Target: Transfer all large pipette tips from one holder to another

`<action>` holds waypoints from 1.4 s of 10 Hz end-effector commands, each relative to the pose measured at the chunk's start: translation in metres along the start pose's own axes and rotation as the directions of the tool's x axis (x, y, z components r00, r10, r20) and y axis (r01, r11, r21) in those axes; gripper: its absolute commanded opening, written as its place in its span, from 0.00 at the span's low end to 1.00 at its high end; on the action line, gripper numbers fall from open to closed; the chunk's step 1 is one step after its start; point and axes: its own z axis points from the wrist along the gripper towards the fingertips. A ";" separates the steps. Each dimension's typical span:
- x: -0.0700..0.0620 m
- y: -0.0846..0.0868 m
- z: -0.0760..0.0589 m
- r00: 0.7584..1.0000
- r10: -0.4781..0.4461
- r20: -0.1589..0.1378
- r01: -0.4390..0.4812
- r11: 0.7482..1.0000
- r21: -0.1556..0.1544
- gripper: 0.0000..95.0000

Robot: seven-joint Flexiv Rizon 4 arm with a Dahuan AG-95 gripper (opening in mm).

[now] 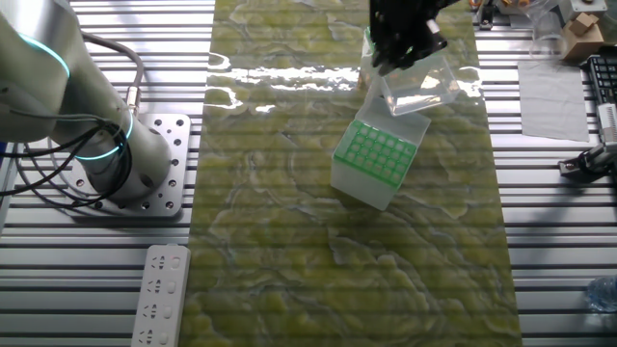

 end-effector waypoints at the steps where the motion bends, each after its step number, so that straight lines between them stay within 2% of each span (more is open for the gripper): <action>1: 0.001 0.000 0.002 1.000 -0.004 0.001 0.004 1.000 0.000 0.00; 5: 0.004 0.001 0.010 1.000 -0.012 0.013 0.012 1.000 0.005 0.00; 9: 0.006 -0.002 0.026 0.996 -0.055 0.073 0.051 0.998 0.046 0.00; 11: 0.006 -0.002 0.027 0.994 -0.077 0.074 0.073 0.996 0.050 0.40; 13: 0.006 -0.002 0.027 0.994 -0.082 0.077 0.078 0.996 0.048 0.40; 14: 0.005 -0.002 0.028 0.995 -0.054 0.083 0.051 0.998 0.036 0.40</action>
